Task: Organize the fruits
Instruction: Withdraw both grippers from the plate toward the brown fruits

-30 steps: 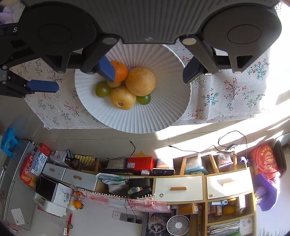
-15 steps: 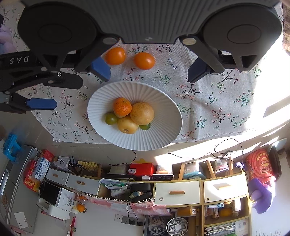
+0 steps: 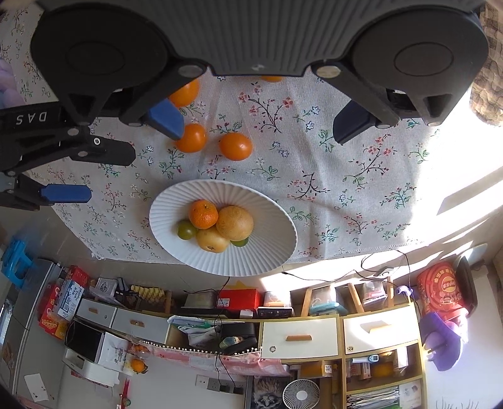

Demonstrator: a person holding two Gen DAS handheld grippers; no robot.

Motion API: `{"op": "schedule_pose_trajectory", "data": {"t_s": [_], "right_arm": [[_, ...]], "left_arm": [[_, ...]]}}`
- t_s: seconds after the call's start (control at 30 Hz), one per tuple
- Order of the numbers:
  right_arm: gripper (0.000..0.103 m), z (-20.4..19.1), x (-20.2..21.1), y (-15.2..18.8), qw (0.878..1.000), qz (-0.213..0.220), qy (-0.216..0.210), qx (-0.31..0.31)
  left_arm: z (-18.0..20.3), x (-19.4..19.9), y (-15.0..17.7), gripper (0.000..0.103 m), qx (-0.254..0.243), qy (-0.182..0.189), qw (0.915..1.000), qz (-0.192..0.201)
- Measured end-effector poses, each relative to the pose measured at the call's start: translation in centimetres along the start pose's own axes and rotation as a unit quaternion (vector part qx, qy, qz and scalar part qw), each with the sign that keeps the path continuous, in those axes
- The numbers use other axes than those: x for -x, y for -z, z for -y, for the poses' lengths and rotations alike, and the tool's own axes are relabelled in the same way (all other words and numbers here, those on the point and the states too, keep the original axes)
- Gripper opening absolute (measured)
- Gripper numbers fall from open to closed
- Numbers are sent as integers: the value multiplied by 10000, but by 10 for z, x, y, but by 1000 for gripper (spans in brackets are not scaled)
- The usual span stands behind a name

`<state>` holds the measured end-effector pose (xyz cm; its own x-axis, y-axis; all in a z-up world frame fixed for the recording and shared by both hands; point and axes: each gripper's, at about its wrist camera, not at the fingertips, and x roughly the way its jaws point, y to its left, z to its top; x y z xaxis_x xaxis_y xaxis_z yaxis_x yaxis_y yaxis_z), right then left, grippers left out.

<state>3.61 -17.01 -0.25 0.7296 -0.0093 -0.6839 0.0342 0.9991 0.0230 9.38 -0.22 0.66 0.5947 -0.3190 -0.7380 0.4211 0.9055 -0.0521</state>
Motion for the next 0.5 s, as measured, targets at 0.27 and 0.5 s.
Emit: {"op": "schedule_pose_trajectory", "data": {"t_s": [0.27,0.5], "right_arm": [[94,-7,5,17,9999,20,-67,88],[96,-8,9,28,10000,13,-13,82]], "left_arm": [[-9,7,22,95,50,43,9999,-79],[-15,8,45,95,74,-39,9996,-264]]}}
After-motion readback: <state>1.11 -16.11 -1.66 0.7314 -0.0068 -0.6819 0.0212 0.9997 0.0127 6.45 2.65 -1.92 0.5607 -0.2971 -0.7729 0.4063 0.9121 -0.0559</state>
